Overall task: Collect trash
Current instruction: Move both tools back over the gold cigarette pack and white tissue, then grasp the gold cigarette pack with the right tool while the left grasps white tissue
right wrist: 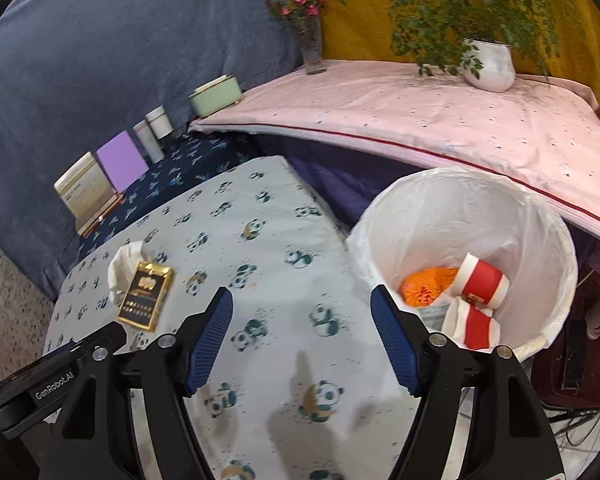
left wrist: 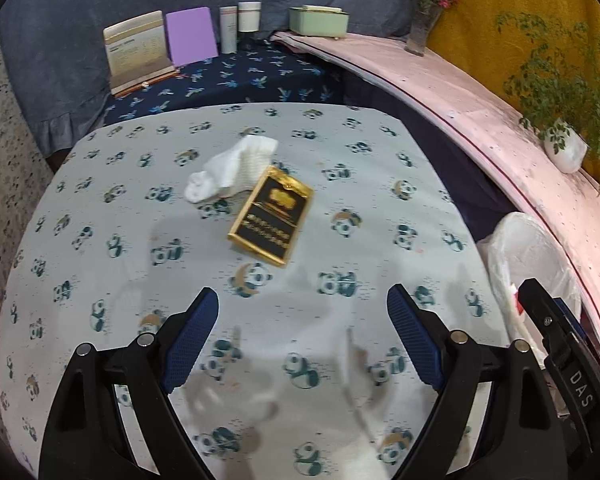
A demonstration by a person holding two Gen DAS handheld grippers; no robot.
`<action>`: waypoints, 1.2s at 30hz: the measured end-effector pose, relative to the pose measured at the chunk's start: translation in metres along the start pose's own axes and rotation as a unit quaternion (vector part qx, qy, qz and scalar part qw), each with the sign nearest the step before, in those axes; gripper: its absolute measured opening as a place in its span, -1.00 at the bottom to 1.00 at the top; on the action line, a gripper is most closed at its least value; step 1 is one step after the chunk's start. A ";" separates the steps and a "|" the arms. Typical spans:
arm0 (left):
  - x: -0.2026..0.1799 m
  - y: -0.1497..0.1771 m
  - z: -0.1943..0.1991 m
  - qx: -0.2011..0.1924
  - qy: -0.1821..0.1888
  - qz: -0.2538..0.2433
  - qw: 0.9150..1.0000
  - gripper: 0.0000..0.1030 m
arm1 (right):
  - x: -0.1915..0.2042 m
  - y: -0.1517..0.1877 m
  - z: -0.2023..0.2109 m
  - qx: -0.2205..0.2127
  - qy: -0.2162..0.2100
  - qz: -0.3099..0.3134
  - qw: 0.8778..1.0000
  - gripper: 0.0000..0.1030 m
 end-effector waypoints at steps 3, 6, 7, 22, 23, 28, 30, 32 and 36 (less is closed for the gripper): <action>0.019 -0.001 -0.001 -0.002 -0.013 0.008 1.000 0.60 | 0.020 0.005 -0.005 0.010 -0.007 0.019 1.000 0.43; 0.040 -0.002 -0.002 -0.006 -0.031 0.015 0.999 0.60 | 0.040 0.011 -0.010 0.020 -0.014 0.039 0.999 0.46; 0.047 -0.002 -0.003 -0.006 -0.037 0.017 0.999 0.60 | 0.046 0.012 -0.011 0.023 -0.015 0.046 0.999 0.48; 0.155 -0.016 -0.009 -0.012 -0.094 0.074 0.993 0.77 | 0.144 0.028 -0.054 0.060 -0.045 0.123 0.990 0.64; 0.161 -0.018 -0.011 -0.013 -0.097 0.077 0.992 0.77 | 0.150 0.029 -0.058 0.061 -0.045 0.128 0.989 0.64; 0.179 -0.027 -0.015 -0.019 -0.108 0.083 0.991 0.77 | 0.180 0.030 -0.078 0.069 -0.035 0.163 0.984 0.72; 0.185 -0.030 -0.017 -0.023 -0.113 0.084 0.990 0.78 | 0.189 0.028 -0.086 0.069 -0.026 0.173 0.982 0.72; 0.189 -0.033 -0.019 -0.026 -0.116 0.083 0.989 0.80 | 0.195 0.027 -0.094 0.072 -0.027 0.177 0.981 0.72; 0.197 -0.039 -0.024 -0.030 -0.123 0.083 0.988 0.81 | 0.200 0.025 -0.115 0.087 -0.028 0.153 0.984 0.72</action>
Point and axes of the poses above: each gripper's, at about its wrist camera, not at the fingertips, and z roughly against the way its jaws point, x to its left, y to its underside, the point moved 9 cm from there along -z, roughly the way its jaws point, and after that the axes turned 3 degrees about z, right-handed, at the moved point
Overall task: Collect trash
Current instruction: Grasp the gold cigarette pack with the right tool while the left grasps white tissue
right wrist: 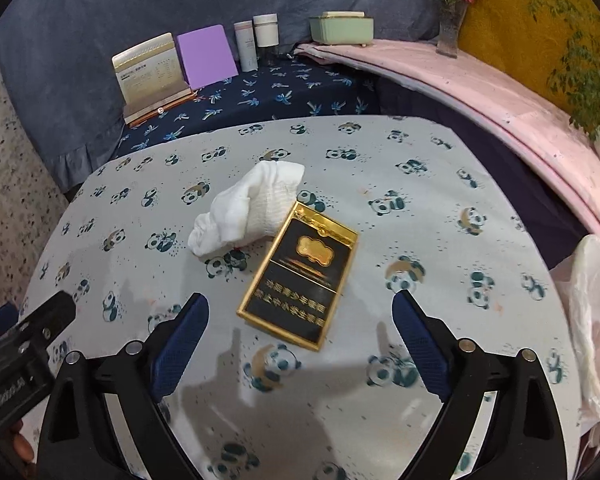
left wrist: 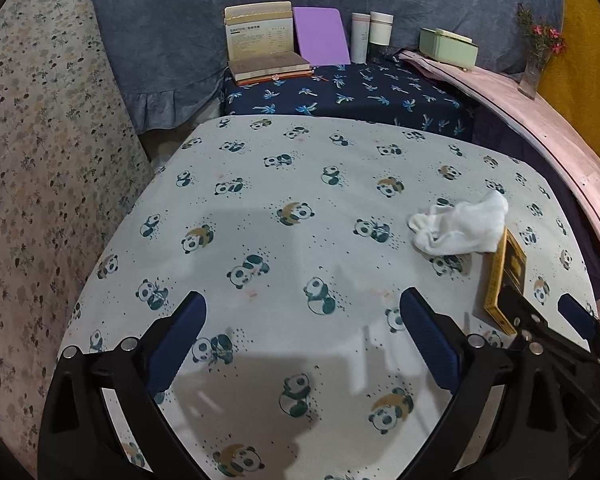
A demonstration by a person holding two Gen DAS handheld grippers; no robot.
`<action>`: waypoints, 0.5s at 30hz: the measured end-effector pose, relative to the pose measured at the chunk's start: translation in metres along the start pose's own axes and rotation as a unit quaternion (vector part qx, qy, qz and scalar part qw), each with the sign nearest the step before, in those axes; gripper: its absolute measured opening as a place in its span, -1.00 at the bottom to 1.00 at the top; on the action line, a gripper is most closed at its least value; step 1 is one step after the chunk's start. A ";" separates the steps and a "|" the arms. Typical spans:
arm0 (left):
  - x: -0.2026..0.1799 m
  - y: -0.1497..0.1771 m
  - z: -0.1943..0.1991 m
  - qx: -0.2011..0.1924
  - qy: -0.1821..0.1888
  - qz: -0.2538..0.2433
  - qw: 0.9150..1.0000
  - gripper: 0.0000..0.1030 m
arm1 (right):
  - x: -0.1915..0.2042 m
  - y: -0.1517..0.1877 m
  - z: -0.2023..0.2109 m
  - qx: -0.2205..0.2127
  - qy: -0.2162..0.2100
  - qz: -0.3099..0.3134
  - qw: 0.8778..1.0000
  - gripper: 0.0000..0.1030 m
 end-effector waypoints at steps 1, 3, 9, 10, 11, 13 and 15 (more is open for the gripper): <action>0.001 -0.001 -0.002 -0.001 -0.002 -0.001 1.000 0.81 | -0.001 -0.001 -0.004 0.001 0.002 -0.008 1.000 0.72; 0.003 -0.003 -0.006 -0.001 -0.005 -0.003 1.000 0.81 | -0.004 -0.002 -0.012 0.004 0.009 -0.021 1.000 0.72; 0.003 -0.008 -0.016 0.003 -0.007 -0.005 1.000 0.82 | 0.000 -0.002 -0.032 0.025 0.007 -0.026 0.999 0.72; 0.002 -0.008 -0.018 0.004 -0.006 -0.005 1.000 0.82 | 0.000 -0.001 -0.034 0.028 0.005 -0.028 0.999 0.72; 0.000 -0.010 -0.019 0.004 -0.005 -0.006 1.000 0.82 | 0.000 0.000 -0.035 0.029 0.006 -0.028 0.999 0.67; -0.005 -0.011 -0.021 0.004 -0.001 -0.010 1.000 0.82 | -0.001 0.003 -0.038 0.035 0.003 -0.027 0.999 0.49; -0.012 -0.014 -0.023 0.003 0.002 -0.016 1.000 0.82 | -0.003 0.007 -0.041 0.045 -0.007 -0.033 0.998 0.25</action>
Point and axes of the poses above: each gripper's, at about its wrist camera, not at the fingertips, and z roughly against the way its jaws point, x to its left, y to its underside, the point moved 9 cm from there along -z, roughly the way its jaws point, and after that the axes turned 3 degrees about z, right-handed, at the moved point
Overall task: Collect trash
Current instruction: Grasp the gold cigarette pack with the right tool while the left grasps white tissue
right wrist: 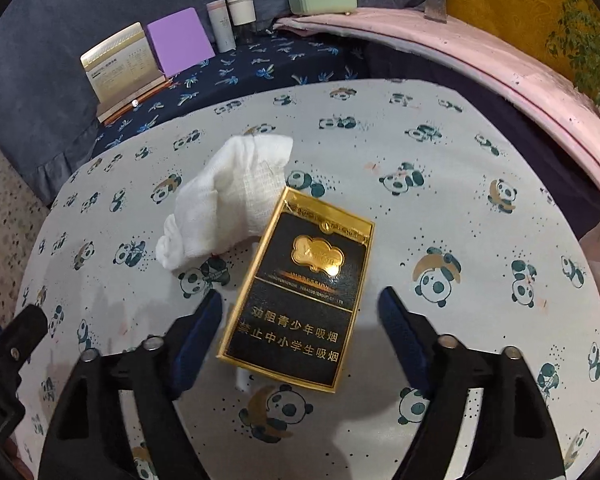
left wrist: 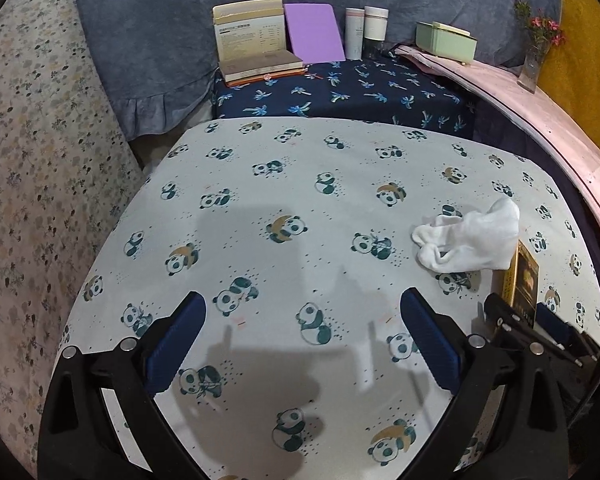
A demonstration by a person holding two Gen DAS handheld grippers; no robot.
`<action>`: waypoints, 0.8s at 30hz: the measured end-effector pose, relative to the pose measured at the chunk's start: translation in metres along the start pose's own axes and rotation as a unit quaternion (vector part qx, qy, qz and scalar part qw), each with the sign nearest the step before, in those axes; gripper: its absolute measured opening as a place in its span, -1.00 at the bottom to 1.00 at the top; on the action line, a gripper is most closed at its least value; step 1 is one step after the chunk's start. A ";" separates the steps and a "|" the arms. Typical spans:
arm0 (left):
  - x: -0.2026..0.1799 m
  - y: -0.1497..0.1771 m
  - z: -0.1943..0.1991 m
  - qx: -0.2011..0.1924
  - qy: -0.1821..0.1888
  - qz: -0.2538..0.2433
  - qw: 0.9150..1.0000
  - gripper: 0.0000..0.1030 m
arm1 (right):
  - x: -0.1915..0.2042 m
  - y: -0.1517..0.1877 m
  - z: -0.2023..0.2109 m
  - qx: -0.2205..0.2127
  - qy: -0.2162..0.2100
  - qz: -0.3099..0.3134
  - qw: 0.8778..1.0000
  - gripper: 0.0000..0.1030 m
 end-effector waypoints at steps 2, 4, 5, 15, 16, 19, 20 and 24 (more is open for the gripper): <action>-0.008 -0.003 -0.002 -0.001 0.009 -0.004 1.000 0.82 | -0.004 0.002 0.002 -0.003 -0.004 -0.004 1.000 0.18; -0.018 -0.006 -0.003 0.000 0.019 -0.008 1.000 0.82 | -0.009 0.004 0.005 -0.006 -0.004 -0.005 1.000 0.15; -0.025 -0.007 -0.004 0.000 0.025 -0.012 1.000 0.82 | -0.013 0.005 0.007 -0.007 -0.003 -0.006 1.000 0.14; -0.100 -0.011 -0.015 0.002 0.069 -0.058 0.996 0.82 | -0.065 0.019 0.028 -0.015 0.018 -0.032 0.999 0.05; -0.106 -0.012 -0.016 0.001 0.070 -0.061 0.996 0.82 | -0.070 0.020 0.030 -0.016 0.019 -0.036 0.999 0.06; -0.121 -0.015 -0.024 0.001 0.070 -0.065 0.995 0.82 | -0.083 0.024 0.034 -0.017 0.026 -0.041 0.999 0.06; -0.126 -0.016 -0.029 0.002 0.069 -0.065 0.995 0.82 | -0.087 0.025 0.035 -0.017 0.027 -0.042 0.999 0.06; -0.134 -0.016 -0.041 0.010 0.068 -0.061 0.996 0.59 | -0.097 0.030 0.037 -0.018 0.029 -0.045 0.998 0.06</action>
Point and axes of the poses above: each gripper's, at about its wrist camera, not at the fingertips, and z roughly against the way its jaws point, x to its left, y to its underside, the point moved 9 cm from there along -z, roughly the way its jaws point, and after that the axes turned 3 degrees about z, right-handed, at the moved point
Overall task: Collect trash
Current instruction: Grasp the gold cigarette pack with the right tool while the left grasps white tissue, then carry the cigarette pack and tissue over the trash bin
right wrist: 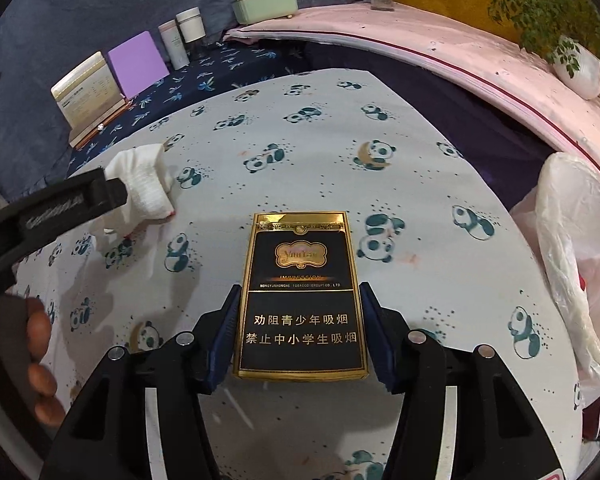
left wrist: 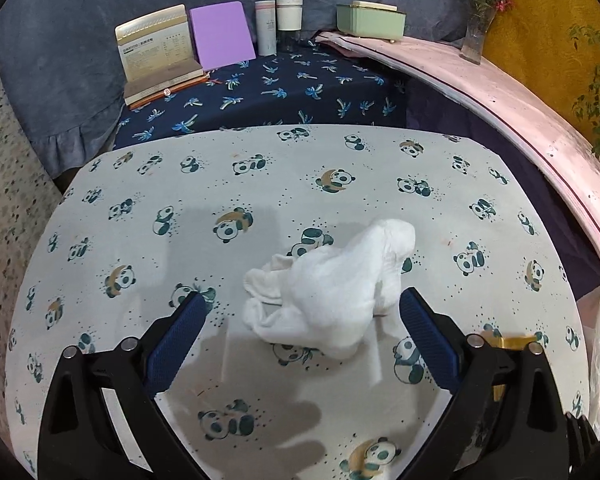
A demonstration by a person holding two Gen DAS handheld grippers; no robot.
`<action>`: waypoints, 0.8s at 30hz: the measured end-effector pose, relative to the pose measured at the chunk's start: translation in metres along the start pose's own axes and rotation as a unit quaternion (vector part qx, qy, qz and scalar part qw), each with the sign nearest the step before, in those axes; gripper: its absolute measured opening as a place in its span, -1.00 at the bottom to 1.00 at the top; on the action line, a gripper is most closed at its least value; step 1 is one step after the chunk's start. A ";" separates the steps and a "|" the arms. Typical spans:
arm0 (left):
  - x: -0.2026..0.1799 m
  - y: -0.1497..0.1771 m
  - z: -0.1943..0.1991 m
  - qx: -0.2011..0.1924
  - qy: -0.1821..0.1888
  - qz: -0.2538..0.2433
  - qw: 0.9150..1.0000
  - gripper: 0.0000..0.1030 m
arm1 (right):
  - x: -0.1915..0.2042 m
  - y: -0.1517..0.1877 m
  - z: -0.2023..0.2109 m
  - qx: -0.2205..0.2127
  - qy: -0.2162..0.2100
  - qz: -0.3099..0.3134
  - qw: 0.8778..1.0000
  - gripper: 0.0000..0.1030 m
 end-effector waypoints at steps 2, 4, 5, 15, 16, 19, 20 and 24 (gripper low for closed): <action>-0.004 0.005 -0.006 0.019 0.013 0.001 1.000 0.06 | -0.003 0.001 0.002 -0.003 0.003 0.002 1.000 0.05; -0.007 0.012 -0.010 0.039 0.024 0.002 0.999 -0.35 | -0.006 0.001 0.003 -0.004 0.003 0.002 1.000 0.05; -0.008 0.014 -0.011 0.043 0.025 0.000 0.999 -0.60 | -0.007 0.002 0.004 -0.004 0.002 0.000 1.000 0.05; -0.022 0.037 0.025 0.037 0.038 -0.012 0.998 -0.90 | -0.021 0.004 0.025 -0.019 -0.006 -0.015 1.000 0.05; -0.025 0.041 0.031 0.037 0.042 -0.015 0.998 -0.90 | -0.023 0.005 0.028 -0.021 -0.006 -0.016 1.000 0.05; -0.035 0.048 0.042 0.036 0.046 -0.023 0.998 -0.90 | -0.030 0.009 0.038 -0.026 -0.006 -0.021 0.999 0.06; -0.039 0.052 0.046 0.037 0.048 -0.025 0.998 -0.90 | -0.033 0.010 0.042 -0.028 -0.004 -0.023 0.999 0.06; -0.057 0.064 0.061 0.037 0.056 -0.039 0.997 -0.90 | -0.048 0.014 0.056 -0.037 0.000 -0.031 0.999 0.06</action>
Point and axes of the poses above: each gripper's, at about its wrist camera, not at the fingertips, and z roughly against the way its jaws point, x to its left, y to its underside, the point moved 9 cm from there along -z, roughly the way its jaws point, and after that the axes turned 3 degrees about z, right-handed, at the moved point
